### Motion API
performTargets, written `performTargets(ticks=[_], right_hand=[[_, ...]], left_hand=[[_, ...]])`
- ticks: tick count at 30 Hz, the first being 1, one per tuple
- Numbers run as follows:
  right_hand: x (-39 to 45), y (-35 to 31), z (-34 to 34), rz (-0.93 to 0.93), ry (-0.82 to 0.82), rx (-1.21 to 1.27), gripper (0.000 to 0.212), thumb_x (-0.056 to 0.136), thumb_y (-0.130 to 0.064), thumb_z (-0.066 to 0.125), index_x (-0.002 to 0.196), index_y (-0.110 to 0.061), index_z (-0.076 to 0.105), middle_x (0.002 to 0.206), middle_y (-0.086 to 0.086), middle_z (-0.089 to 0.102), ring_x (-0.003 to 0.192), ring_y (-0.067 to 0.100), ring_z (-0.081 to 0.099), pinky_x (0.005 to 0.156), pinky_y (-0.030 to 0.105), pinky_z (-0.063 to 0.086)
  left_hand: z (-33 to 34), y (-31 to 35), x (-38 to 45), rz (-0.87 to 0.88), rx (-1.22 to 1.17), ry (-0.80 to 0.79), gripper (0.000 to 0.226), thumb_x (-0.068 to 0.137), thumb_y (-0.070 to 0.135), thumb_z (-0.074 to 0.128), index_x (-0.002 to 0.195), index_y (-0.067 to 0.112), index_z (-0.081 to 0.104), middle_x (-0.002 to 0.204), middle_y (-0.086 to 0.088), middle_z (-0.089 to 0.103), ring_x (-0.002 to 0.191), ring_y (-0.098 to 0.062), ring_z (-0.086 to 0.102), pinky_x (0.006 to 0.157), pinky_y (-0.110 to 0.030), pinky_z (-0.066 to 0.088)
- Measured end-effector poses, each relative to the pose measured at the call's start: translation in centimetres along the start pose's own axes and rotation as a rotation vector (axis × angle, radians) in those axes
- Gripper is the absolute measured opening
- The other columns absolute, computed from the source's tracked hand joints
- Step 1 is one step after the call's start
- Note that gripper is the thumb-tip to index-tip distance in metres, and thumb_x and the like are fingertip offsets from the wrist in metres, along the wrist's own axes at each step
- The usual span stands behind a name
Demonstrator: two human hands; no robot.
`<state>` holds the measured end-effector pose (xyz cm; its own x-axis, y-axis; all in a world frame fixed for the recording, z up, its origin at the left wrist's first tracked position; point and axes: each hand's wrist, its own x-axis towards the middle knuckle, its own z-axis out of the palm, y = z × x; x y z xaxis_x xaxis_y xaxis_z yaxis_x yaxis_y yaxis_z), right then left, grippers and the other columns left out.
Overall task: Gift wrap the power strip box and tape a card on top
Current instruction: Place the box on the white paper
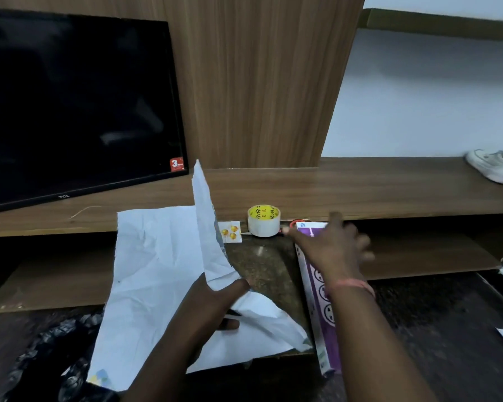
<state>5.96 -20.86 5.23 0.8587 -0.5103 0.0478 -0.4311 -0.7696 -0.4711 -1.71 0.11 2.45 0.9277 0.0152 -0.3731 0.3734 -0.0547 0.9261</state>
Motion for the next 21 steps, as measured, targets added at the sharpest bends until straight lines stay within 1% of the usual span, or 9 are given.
performTargets(ticks=[3,4,5,8,12,13,15,18,21], right_hand=[[-1.9,4.2,-0.3,0.166,-0.272,0.076,0.157,0.035,-0.088,0.078,0.155,-0.019,0.005,0.148,0.020,0.037,0.136,0.041,0.035,0.109,0.052,0.034],[-2.4,4.9,0.3,0.180,-0.314,0.074,0.166,0.026,-0.089,0.077,0.155,-0.021,-0.004,0.150,0.020,0.035,0.137,0.040,0.036,0.109,0.053,0.035],[-2.8,5.0,0.8,0.190,-0.320,0.030,0.165,0.027,-0.087,0.077,0.155,-0.024,-0.006,0.149,0.019,0.033,0.136,0.040,0.035,0.109,0.054,0.034],[-3.8,5.0,2.0,0.179,-0.230,-0.091,0.129,0.054,-0.070,0.080,0.154,-0.024,0.011,0.141,0.017,0.038,0.133,0.038,0.035,0.107,0.052,0.032],[-3.9,4.6,0.9,0.158,-0.144,0.031,0.105,0.061,-0.065,0.080,0.144,-0.021,0.031,0.131,0.016,0.045,0.125,0.039,0.041,0.103,0.052,0.032],[-3.8,4.5,0.2,0.147,-0.118,0.053,0.104,0.064,-0.065,0.079,0.144,-0.021,0.031,0.131,0.017,0.045,0.125,0.039,0.041,0.102,0.052,0.032],[-3.4,4.4,-1.2,0.116,-0.065,0.130,0.104,0.067,-0.064,0.078,0.148,-0.021,0.028,0.133,0.018,0.043,0.125,0.041,0.041,0.103,0.052,0.032],[-2.7,4.5,-2.4,0.078,-0.090,0.301,0.113,0.055,-0.073,0.077,0.147,-0.025,0.032,0.133,0.015,0.048,0.123,0.040,0.048,0.105,0.054,0.041],[-2.5,4.9,-3.9,0.079,-0.065,0.401,0.117,0.038,-0.083,0.069,0.137,-0.029,0.040,0.126,0.011,0.057,0.113,0.038,0.058,0.097,0.055,0.050]], left_hand=[[0.0,0.4,-0.5,0.005,0.038,-0.009,0.022,0.085,0.030,0.078,0.104,0.020,0.073,0.090,-0.001,0.079,0.077,-0.020,0.076,0.069,-0.034,0.062],[0.1,0.4,-0.7,0.009,0.050,-0.017,0.024,0.085,0.031,0.078,0.105,0.021,0.072,0.090,-0.001,0.078,0.077,-0.020,0.076,0.067,-0.032,0.062],[0.2,0.5,-1.0,0.009,0.057,-0.018,0.026,0.084,0.033,0.079,0.106,0.023,0.070,0.092,0.000,0.078,0.078,-0.020,0.076,0.066,-0.031,0.062],[0.7,0.1,-1.2,0.023,0.046,-0.022,0.044,0.079,0.045,0.083,0.115,0.031,0.061,0.103,0.002,0.075,0.085,-0.020,0.075,0.067,-0.032,0.062],[1.3,-0.2,-0.9,0.106,0.069,-0.012,0.084,0.055,0.077,0.080,0.127,0.044,0.051,0.124,0.010,0.064,0.105,-0.016,0.069,0.079,-0.037,0.063],[1.6,-0.3,-0.9,0.142,0.111,-0.006,0.085,0.056,0.087,0.073,0.128,0.051,0.047,0.130,0.014,0.058,0.118,-0.014,0.061,0.092,-0.038,0.059],[2.2,-0.2,-1.1,0.189,0.233,0.004,0.081,0.062,0.100,0.045,0.133,0.063,0.034,0.144,0.020,0.043,0.140,-0.012,0.036,0.116,-0.038,0.033],[2.5,-1.9,-0.6,0.144,0.602,0.082,0.099,0.060,0.102,0.005,0.151,0.063,0.014,0.169,0.006,0.010,0.155,-0.024,0.005,0.123,-0.052,0.010],[2.1,-3.9,-0.8,0.083,0.941,0.092,0.109,0.056,0.103,0.003,0.155,0.058,0.004,0.171,0.003,-0.006,0.156,-0.028,-0.015,0.123,-0.054,-0.003]])
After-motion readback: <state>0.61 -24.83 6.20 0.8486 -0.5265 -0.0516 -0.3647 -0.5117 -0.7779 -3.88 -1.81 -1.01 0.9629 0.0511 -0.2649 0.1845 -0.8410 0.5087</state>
